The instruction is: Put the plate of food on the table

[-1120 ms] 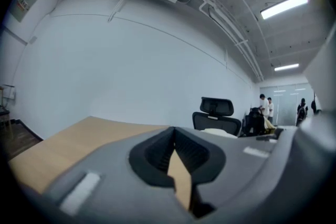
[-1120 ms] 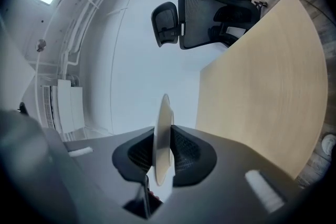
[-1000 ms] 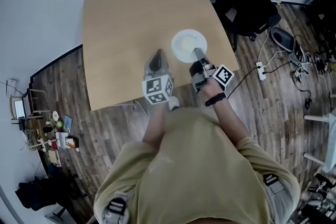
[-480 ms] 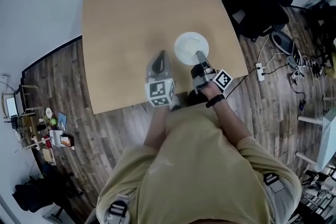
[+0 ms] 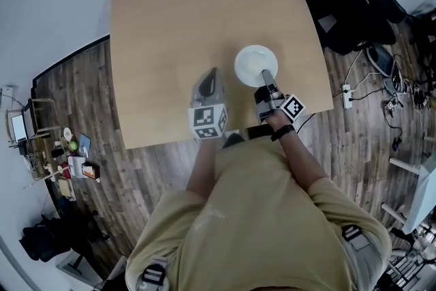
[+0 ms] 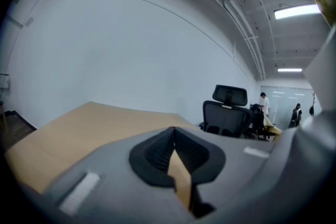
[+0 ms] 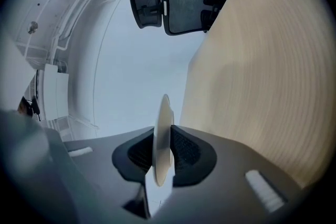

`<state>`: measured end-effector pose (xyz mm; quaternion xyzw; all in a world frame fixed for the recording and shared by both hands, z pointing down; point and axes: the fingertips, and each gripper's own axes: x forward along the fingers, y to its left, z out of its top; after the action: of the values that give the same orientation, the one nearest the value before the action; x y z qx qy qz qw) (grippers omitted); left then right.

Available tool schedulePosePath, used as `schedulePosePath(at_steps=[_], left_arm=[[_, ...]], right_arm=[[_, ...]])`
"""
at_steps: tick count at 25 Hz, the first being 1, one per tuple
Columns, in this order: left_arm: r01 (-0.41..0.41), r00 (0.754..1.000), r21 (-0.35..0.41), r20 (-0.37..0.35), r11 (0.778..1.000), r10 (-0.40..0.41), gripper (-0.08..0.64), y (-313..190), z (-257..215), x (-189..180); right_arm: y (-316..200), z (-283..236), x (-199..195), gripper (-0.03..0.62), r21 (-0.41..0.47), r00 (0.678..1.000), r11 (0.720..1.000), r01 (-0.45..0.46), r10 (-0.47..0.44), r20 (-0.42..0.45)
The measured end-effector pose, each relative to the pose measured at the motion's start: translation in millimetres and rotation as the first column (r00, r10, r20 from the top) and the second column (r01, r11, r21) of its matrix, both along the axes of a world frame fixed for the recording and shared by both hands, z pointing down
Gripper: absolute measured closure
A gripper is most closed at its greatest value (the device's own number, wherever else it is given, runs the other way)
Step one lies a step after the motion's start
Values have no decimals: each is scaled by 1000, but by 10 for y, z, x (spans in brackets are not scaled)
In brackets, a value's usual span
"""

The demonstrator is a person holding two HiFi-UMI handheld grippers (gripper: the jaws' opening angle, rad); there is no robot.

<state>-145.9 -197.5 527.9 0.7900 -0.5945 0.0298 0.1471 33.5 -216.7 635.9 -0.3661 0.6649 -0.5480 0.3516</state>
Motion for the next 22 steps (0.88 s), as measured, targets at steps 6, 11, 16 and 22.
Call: schedulePosePath(at_steps=[6,11,16,22], left_arm=[[20,1000,-6,20,1000,-20,561,-407,13,-30],[52,998,-32,29,998,-51,561,-806,154,-22],[62,997,-68,43,996,-59,561,-1108,303,35],[79,996,-101,47,992,-75,561,-1335,439,94]], right_arm=[[-504,87,-36,546,32,1000,999,24,-24,14],[-1057,225,-47,546,5,998,999,35,-35,53],[-1549,393,-118,546,-7,998,999,53,-53,-27],[-1872,686,-135,546,-72,998,996,46,-49,-41]])
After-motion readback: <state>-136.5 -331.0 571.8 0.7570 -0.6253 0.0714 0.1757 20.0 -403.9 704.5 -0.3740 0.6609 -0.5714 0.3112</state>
